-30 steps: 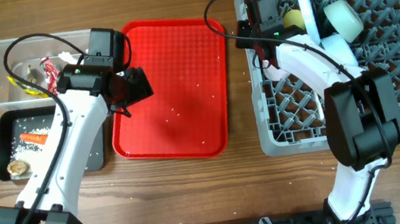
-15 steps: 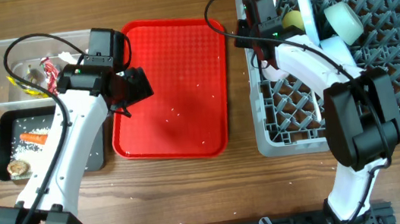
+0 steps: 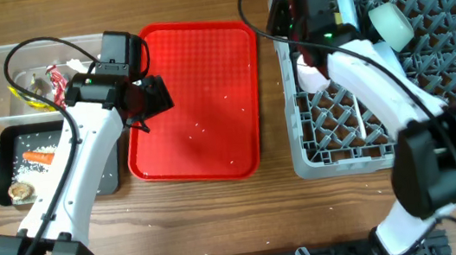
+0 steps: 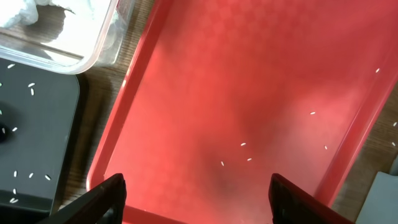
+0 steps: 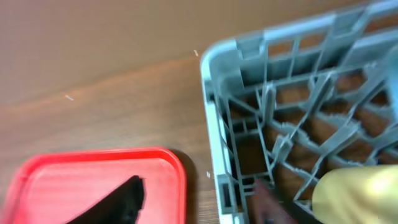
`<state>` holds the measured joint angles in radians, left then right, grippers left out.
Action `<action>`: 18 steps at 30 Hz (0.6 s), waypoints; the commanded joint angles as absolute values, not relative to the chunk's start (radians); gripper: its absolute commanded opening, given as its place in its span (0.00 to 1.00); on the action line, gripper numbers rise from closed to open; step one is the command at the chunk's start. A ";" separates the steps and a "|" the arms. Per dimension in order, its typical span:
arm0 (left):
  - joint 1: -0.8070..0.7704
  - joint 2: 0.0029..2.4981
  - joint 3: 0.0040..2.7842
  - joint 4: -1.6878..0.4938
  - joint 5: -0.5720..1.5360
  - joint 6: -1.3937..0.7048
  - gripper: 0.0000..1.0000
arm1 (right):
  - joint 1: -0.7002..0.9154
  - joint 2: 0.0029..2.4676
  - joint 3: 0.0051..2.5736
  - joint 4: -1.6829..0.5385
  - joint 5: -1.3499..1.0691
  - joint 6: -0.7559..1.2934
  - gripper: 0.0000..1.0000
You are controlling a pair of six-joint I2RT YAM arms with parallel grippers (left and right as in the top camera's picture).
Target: Sort waste into correct bins and load items into the dishwasher rack
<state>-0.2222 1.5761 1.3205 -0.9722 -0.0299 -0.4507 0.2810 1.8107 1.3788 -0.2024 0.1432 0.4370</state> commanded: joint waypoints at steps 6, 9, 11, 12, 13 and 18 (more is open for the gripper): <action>-0.222 1.558 1.322 -0.924 -0.026 -0.457 0.13 | 0.284 1.663 1.393 -0.440 -0.302 0.419 0.04; -0.222 1.558 1.322 -0.916 -0.009 -0.457 0.12 | 0.290 1.682 1.393 -0.591 -0.381 0.422 0.05; -0.222 1.559 1.322 -0.902 -0.009 -0.457 0.04 | 0.312 1.708 1.385 -0.681 -0.393 0.422 0.04; -0.222 1.561 1.322 -0.889 -0.009 -0.457 0.04 | 0.329 1.719 1.374 -0.705 -0.393 0.422 0.04; -0.222 1.567 1.322 -0.876 -0.009 -0.457 0.04 | 0.347 1.728 1.363 -0.713 -0.394 0.422 0.04; -0.222 1.618 1.322 -0.822 -0.008 -0.457 0.06 | 0.480 1.777 1.332 -0.721 -0.363 0.422 0.04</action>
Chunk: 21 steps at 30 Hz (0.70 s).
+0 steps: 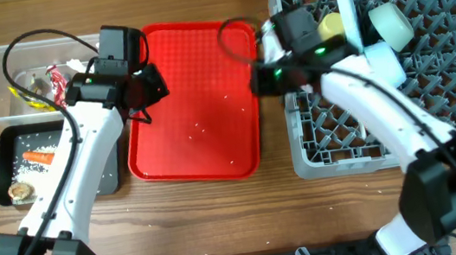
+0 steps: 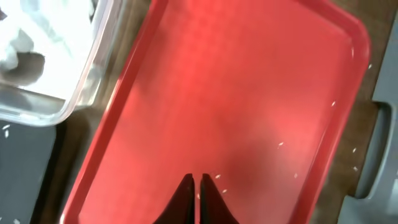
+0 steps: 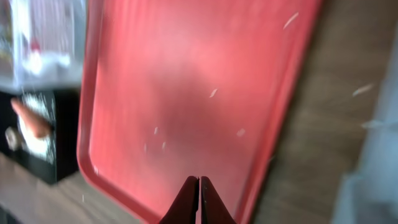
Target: Sort waste into correct bins and load items into the dishwasher rack
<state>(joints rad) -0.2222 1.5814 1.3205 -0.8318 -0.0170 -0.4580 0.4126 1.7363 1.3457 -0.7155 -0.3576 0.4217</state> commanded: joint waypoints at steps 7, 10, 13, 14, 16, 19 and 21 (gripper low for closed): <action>-0.223 1.633 1.322 -0.838 -0.009 -0.456 0.04 | 0.601 1.879 1.331 -0.824 -0.226 0.445 0.04; -0.223 1.633 1.322 -0.838 -0.009 -0.456 0.04 | 0.602 1.929 1.331 -0.874 -0.188 0.444 0.04; -0.223 1.633 1.322 -0.841 -0.009 -0.456 0.06 | 0.602 1.977 1.331 -0.889 -0.163 0.443 0.04; -0.223 1.633 1.322 -0.842 -0.009 -0.456 0.06 | 0.602 1.989 1.331 -0.885 -0.164 0.443 0.04; -0.223 1.633 1.322 -0.842 -0.009 -0.456 0.08 | 0.602 1.995 1.331 -0.885 -0.164 0.440 0.04; -0.223 1.633 1.322 -0.846 -0.009 -0.456 0.09 | 0.602 1.995 1.331 -0.886 -0.163 0.424 0.04; -0.223 1.633 1.322 -0.849 -0.009 -0.456 0.09 | 0.602 1.996 1.331 -0.882 -0.163 0.422 0.04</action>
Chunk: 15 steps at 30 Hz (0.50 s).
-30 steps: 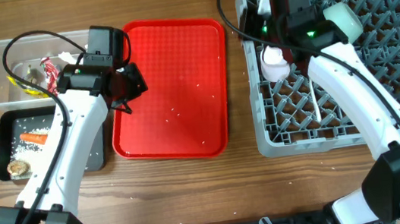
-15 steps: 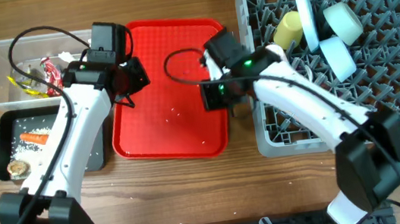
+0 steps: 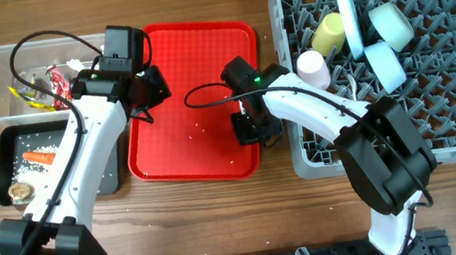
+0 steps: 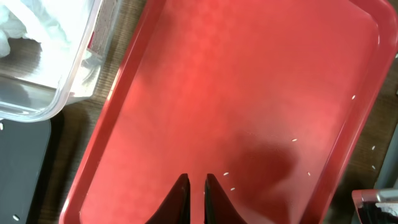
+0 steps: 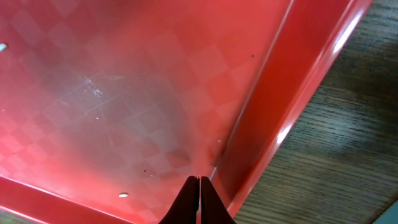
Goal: Sort waste into correct bins and load items into the dishwasher rack
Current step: 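Withdraw the right gripper from the rack over the red tray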
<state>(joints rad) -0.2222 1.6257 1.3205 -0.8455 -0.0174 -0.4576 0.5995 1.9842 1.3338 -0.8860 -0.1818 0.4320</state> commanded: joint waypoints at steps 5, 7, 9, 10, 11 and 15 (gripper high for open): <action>-0.223 1.633 1.322 -0.855 -0.009 -0.456 0.11 | 0.602 2.001 1.331 -0.897 -0.121 0.422 0.04; -0.223 1.633 1.322 -0.856 -0.016 -0.456 0.12 | 0.602 2.001 1.331 -0.899 -0.106 0.421 0.04; -0.223 1.633 1.322 -0.857 -0.021 -0.455 0.13 | 0.602 2.001 1.331 -0.905 -0.051 0.422 0.04; -0.223 1.633 1.322 -0.857 -0.021 -0.453 0.13 | 0.602 2.001 1.331 -0.906 -0.024 0.422 0.04; -0.223 1.633 1.322 -0.857 -0.021 -0.453 0.13 | 0.602 2.001 1.331 -0.905 -0.010 0.422 0.04; -0.223 1.633 1.322 -0.856 -0.021 -0.453 0.14 | 0.602 2.001 1.331 -0.898 0.013 0.423 0.04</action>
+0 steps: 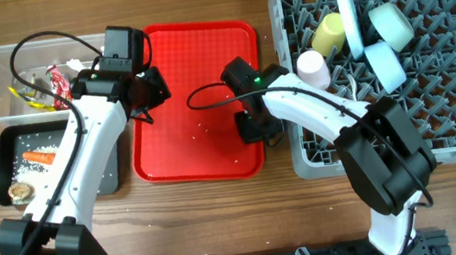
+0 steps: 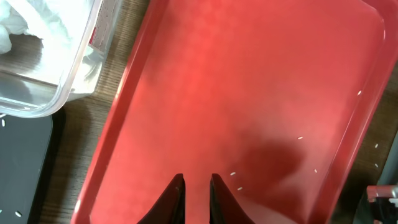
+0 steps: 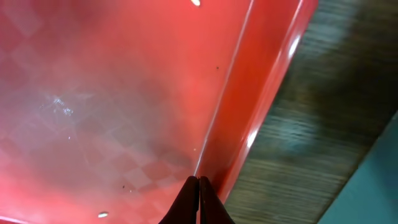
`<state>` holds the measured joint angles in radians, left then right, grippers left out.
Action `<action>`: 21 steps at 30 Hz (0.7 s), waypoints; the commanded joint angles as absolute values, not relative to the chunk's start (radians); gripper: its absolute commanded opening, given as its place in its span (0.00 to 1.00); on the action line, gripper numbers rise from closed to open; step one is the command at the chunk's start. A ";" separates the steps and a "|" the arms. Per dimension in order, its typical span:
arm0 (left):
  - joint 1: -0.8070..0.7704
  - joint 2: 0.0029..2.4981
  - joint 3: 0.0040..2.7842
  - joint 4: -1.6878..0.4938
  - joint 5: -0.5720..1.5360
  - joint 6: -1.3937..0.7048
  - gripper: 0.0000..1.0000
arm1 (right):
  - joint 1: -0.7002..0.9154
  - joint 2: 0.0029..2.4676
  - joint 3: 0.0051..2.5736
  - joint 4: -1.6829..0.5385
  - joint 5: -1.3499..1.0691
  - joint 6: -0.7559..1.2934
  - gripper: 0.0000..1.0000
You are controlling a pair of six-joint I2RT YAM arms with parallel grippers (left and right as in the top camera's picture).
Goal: Sort waste into correct bins and load items into the dishwasher rack
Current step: 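Withdraw the right gripper from the rack over the red tray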
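The red tray [image 1: 192, 80] lies in the middle of the table with a few rice grains on it. My left gripper [image 1: 148, 98] hovers over its left part. In the left wrist view its fingers [image 2: 177, 186] stand a narrow gap apart above the tray floor [image 2: 249, 93], with nothing between them. My right gripper [image 1: 252, 129] is shut and empty. Its tips [image 3: 198, 182] sit at the inner foot of the tray's right rim [image 3: 261, 87]. The grey dishwasher rack holds a yellow cup [image 1: 330, 35], a white cup [image 1: 312, 67], a plate [image 1: 346, 8] and two bowls.
A clear bin with wrappers and tissue stands at the far left. In front of it is a black tray [image 1: 3, 172] with rice, a carrot piece and other scraps. Bare wood runs along the front edge.
The red tray has shifted slightly to the right with my shut right gripper at its right rim. My left gripper's fingers stand a little further apart.
My left gripper was wide open over the tray and my right gripper was at the rack's far corner. Then both were shut, the right one over the tray's right side. Later the right tips were at the tray's right rim, and the tray now lies slightly further right.
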<state>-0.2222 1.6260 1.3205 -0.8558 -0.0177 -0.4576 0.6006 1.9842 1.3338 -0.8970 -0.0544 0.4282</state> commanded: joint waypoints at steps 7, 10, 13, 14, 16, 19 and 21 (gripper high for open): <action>-0.223 1.633 1.322 -0.856 -0.021 -0.453 0.15 | 0.602 2.001 1.331 -0.891 0.065 0.447 0.04; -0.223 1.633 1.322 -0.857 -0.021 -0.452 0.15 | 0.602 2.001 1.331 -0.891 0.085 0.447 0.04; -0.223 1.633 1.322 -0.857 -0.021 -0.452 0.15 | 0.602 2.001 1.331 -0.888 0.099 0.445 0.04; -0.223 1.633 1.322 -0.857 -0.021 -0.452 0.15 | 0.602 2.001 1.331 -0.887 0.107 0.446 0.04; -0.223 1.633 1.322 -0.857 -0.021 -0.452 0.16 | 0.602 2.001 1.331 -0.887 0.114 0.445 0.04; -0.223 1.633 1.322 -0.857 -0.021 -0.452 0.16 | 0.602 2.001 1.331 -0.881 0.130 0.446 0.04; -0.223 1.633 1.322 -0.857 -0.021 -0.452 0.16 | 0.602 2.001 1.331 -0.874 0.144 0.445 0.04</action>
<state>-0.2222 1.6260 1.3205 -0.8558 -0.0177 -0.4576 0.6006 1.9842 1.3334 -0.8795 0.0818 0.4332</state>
